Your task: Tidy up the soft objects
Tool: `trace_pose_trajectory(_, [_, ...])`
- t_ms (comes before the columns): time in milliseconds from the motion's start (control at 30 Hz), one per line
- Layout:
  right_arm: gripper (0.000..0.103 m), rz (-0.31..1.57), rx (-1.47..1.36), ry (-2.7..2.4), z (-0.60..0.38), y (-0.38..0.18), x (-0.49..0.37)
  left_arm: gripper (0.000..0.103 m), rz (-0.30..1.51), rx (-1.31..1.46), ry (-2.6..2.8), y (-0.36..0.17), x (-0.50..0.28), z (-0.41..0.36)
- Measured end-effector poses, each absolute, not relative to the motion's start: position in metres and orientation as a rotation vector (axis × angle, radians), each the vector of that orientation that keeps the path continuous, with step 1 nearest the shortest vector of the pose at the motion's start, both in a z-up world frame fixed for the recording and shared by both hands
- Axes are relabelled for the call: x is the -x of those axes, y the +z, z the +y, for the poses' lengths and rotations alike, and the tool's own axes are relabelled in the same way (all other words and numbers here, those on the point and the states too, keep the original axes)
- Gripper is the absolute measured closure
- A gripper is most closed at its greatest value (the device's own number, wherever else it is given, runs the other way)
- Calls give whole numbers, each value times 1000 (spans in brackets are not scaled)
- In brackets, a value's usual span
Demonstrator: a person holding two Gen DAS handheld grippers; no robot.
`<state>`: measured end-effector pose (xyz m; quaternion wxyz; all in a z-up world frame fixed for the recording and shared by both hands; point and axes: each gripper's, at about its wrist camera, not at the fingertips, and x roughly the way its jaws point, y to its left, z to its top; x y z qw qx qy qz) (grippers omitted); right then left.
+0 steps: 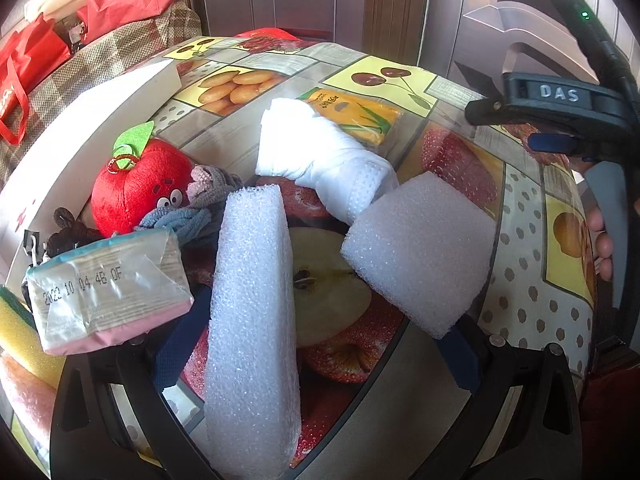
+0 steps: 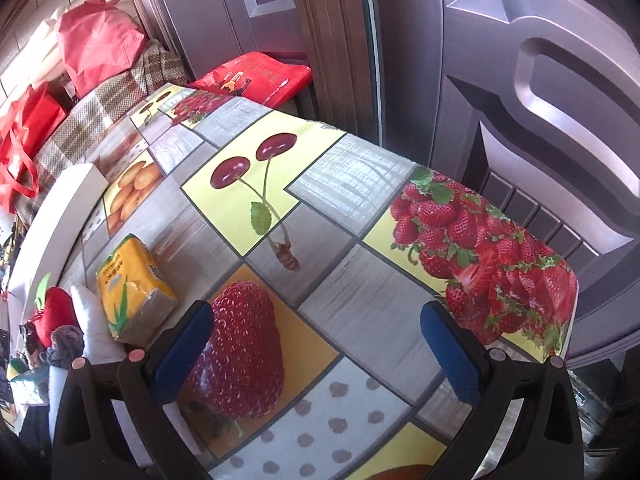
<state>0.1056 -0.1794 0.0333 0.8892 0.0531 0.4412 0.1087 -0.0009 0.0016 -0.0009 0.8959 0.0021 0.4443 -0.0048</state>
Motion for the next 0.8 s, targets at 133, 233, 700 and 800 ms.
trace_pose_trajectory(133, [0, 819, -155, 289, -195, 63, -91, 1, 921, -5, -10, -1, 1, 2])
trace_pose_trajectory(233, [0, 760, -186, 337, -202, 85, -85, 1, 928, 0, -13, 0, 2, -1])
trace_pose_trajectory(700, [0, 692, -136, 508, -170, 112, -82, 1, 747, 188, 18, 81, 87, 33])
trace_pose_trajectory(800, [0, 761, -77, 554, -153, 102, -84, 0, 706, 224, 84, 91, 108, 50])
